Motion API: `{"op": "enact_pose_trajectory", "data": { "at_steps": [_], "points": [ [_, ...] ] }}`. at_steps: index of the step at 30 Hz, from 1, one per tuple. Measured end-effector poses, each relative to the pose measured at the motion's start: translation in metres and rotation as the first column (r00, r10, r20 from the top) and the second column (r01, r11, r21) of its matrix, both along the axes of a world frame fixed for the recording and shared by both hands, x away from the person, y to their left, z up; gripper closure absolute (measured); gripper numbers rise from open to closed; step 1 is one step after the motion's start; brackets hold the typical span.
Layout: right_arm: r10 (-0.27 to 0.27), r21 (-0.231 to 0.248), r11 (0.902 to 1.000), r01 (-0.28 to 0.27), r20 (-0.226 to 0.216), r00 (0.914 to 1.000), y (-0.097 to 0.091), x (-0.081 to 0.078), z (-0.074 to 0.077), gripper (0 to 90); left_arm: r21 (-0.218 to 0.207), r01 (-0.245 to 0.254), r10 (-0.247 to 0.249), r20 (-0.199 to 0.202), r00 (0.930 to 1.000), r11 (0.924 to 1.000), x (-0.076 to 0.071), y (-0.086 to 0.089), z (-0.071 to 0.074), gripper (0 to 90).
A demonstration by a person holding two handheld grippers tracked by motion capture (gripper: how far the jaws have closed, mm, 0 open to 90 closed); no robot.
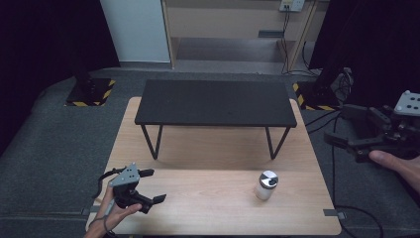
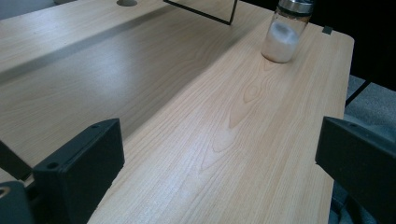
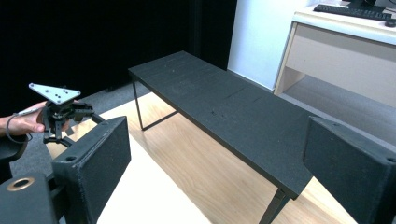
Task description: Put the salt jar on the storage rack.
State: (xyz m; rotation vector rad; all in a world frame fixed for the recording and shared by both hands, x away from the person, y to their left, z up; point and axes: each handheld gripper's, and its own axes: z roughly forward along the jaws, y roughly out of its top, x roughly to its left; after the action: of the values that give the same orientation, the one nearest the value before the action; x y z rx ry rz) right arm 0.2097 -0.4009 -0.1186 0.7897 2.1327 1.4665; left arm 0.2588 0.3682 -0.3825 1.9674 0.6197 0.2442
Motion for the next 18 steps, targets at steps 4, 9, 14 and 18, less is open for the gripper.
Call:
{"op": "enact_pose_trajectory", "data": {
  "at_steps": [4, 9, 14, 18],
  "points": [
    [0.001, -0.001, 1.0, -0.001, -0.004, 1.0, -0.0004, 0.0005, -0.0021, 8.1, 0.003, 0.001, -0.001, -0.001, 1.0, 1.0, 0.0001, -0.0002, 0.0002, 0.4],
    [0.008, -0.005, 1.0, -0.008, -0.005, 1.0, -0.0001, 0.0017, -0.004, 8.1, 0.003, 0.002, -0.002, -0.002, 1.0, 1.0, 0.0004, -0.0004, 0.0002, 0.4],
    [0.015, -0.011, 0.9998, -0.015, -0.01, 0.9998, 0.0013, 0.0034, -0.0059, 8.1, 0.003, 0.002, -0.002, -0.002, 1.0, 1.0, 0.0004, -0.0003, 0.0002, 0.4],
    [0.025, -0.024, 0.9994, -0.025, -0.015, 0.9996, 0.0027, 0.0054, -0.0078, 8.1, 0.003, 0.003, -0.003, -0.003, 1.0, 1.0, 0.0005, -0.0003, 0.0003, 0.4]
  ]
}}
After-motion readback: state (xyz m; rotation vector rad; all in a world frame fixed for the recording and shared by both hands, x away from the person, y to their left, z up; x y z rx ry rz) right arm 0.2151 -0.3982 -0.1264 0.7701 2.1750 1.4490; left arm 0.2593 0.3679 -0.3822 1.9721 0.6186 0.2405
